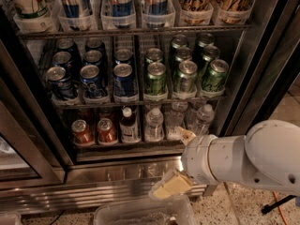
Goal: Pick coke can from bottom shelf of fridge
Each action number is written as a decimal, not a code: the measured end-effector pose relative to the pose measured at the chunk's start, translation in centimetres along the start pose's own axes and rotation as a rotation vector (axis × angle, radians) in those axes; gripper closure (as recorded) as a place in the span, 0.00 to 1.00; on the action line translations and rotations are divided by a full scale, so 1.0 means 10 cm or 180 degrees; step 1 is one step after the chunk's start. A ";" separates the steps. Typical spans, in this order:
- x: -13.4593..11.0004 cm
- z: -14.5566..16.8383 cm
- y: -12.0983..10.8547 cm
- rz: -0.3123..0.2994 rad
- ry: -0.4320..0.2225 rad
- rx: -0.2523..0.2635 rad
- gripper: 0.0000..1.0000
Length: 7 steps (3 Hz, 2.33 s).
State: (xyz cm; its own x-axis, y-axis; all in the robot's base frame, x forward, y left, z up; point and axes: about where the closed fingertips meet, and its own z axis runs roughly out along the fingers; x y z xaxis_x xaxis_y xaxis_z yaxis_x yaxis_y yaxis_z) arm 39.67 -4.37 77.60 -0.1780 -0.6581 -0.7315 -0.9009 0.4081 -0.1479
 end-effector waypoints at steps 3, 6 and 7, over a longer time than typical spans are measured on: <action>0.02 0.23 0.00 0.0164 -0.0239 0.0223 0.00; -0.11 0.82 0.02 0.0342 -0.0841 0.0545 0.00; -0.14 1.01 0.05 0.0495 -0.1055 0.0588 0.00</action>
Offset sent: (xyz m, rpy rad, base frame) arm 0.0108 0.0064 -0.0199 0.0962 -0.0116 -0.0821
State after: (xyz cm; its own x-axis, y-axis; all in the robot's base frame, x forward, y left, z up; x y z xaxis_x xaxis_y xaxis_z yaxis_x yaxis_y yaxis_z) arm 43.49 3.17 71.81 -0.1421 -0.3524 -0.9250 -0.7816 0.6134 -0.1136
